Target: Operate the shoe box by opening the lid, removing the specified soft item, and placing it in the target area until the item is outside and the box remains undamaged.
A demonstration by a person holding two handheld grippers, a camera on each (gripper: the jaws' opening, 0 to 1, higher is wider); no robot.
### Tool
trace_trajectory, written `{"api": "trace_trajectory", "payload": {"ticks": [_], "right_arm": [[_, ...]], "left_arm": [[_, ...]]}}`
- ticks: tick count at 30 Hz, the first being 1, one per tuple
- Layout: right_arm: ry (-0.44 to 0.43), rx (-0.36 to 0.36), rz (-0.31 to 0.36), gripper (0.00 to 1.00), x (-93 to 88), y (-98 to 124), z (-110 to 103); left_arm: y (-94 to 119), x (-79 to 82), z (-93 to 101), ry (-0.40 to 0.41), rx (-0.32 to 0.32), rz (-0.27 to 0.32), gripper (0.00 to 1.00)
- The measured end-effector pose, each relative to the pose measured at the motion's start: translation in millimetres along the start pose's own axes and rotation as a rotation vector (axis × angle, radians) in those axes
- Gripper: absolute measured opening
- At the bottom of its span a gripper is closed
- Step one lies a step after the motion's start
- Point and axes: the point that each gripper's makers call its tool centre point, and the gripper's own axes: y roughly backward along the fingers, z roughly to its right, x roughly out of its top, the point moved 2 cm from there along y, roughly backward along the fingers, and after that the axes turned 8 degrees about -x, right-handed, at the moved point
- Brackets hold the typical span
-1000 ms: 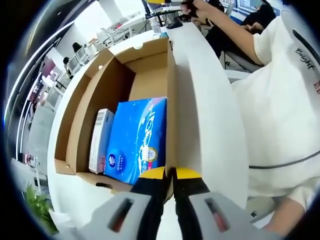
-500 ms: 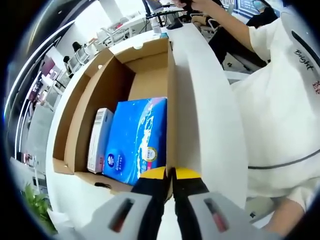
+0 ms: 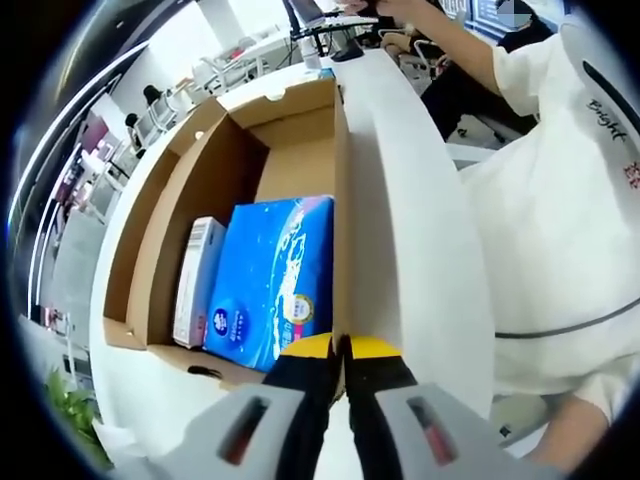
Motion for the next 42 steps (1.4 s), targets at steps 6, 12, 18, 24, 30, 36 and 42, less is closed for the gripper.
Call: {"api": "trace_trajectory", "payload": {"ticks": [6, 12, 18, 24, 30, 36, 42], "right_arm": [[-0.018, 0.033, 0.001, 0.51, 0.7, -2, -5], [-0.001, 0.084, 0.001, 0.51, 5.5, -5, -16], [0.014, 0.143, 0.004, 0.51, 8.8, -8, -27], [0.045, 0.158, -0.011, 0.50, 8.7, -12, -33], [0.087, 0.187, -0.043, 0.49, 4.2, -17, -41], [0.085, 0.254, -0.053, 0.49, 7.8, -23, -55], [0.046, 0.315, -0.034, 0.54, 12.8, -27, -67]], "left_arm": [[0, 0.3, 0.0, -0.002, 0.002, -0.013, 0.03], [0, 0.4, -0.4, 0.007, -0.010, -0.018, 0.03], [0, 0.6, -0.7, 0.018, -0.012, -0.016, 0.03], [0, 0.6, -0.8, 0.019, -0.017, -0.014, 0.03], [0, 0.6, -0.8, 0.018, -0.015, -0.009, 0.03], [0, 0.5, -0.6, 0.017, -0.019, -0.010, 0.03], [0, 0.3, -0.1, 0.010, -0.017, -0.010, 0.03]]}}
